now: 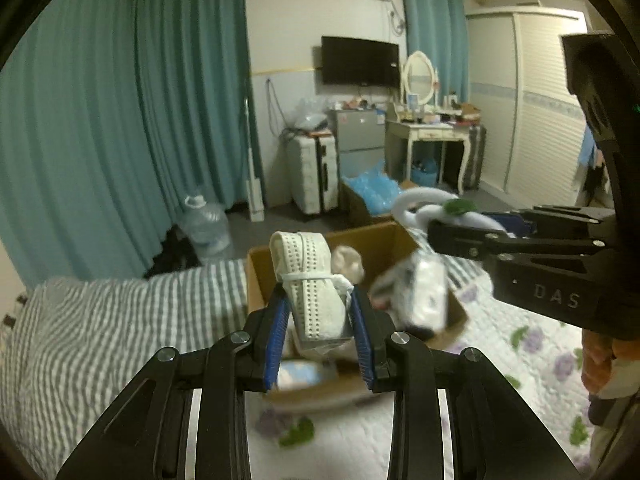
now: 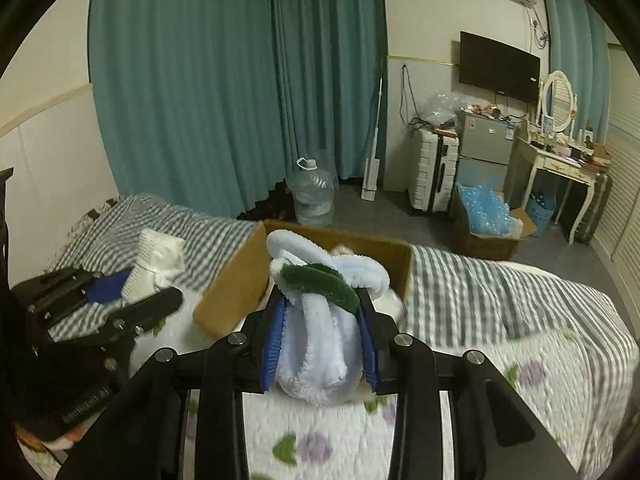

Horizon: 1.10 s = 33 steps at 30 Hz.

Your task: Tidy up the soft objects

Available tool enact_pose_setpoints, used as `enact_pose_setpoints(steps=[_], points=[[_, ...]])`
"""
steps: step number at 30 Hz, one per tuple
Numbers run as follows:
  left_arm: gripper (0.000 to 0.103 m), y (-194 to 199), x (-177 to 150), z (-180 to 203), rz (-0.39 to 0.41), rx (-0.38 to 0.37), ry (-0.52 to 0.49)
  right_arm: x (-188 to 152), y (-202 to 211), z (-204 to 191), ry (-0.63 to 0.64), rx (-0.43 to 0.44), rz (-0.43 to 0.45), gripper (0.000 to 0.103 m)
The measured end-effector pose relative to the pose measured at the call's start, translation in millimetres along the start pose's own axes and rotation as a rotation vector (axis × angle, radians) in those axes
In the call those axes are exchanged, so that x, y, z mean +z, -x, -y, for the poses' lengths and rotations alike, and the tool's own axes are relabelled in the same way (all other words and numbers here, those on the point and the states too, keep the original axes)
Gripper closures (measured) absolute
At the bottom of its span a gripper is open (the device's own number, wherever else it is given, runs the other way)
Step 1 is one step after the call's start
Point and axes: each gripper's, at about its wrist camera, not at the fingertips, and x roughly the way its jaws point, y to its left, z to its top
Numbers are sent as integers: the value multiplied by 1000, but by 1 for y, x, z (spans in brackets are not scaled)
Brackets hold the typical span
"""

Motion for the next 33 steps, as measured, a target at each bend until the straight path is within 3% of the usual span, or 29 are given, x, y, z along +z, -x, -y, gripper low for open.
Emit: enact_pose_setpoints(steps=[6,11,12,13,14,15,17,23,28,33], points=[[71,-57,-9,-8,-25,3,-18,20,-68,17,-32,18,-25,70],[69,-82,-25,-2,-60,-19,-58,21,-107,30,-61,32,-32,68],[59,-85,-25,0,-68,-19,-64,22,-111,32,-68,30,-32,65],[38,-86,-25,2,-71,-4,-68,23,-115,34,-79,27,-27,52],[26,-84,-26,4,-60,22,-73,23,-118,35,-86,26,-24,30],[12,-79,-26,5,-37,45,-76,23,-120,36,-98,19,-19,21],[12,-66,-25,6,4,67,-80,22,-118,42,-120,2,-1,16],[12,-10,-11,-5,42,93,-17,22,-67,52,-132,-55,45,15],[11,83,14,-6,192,122,10,32,22,44,-100,-137,122,10],[9,159,32,-7,295,155,44,45,127,12,-16,-205,264,2]])
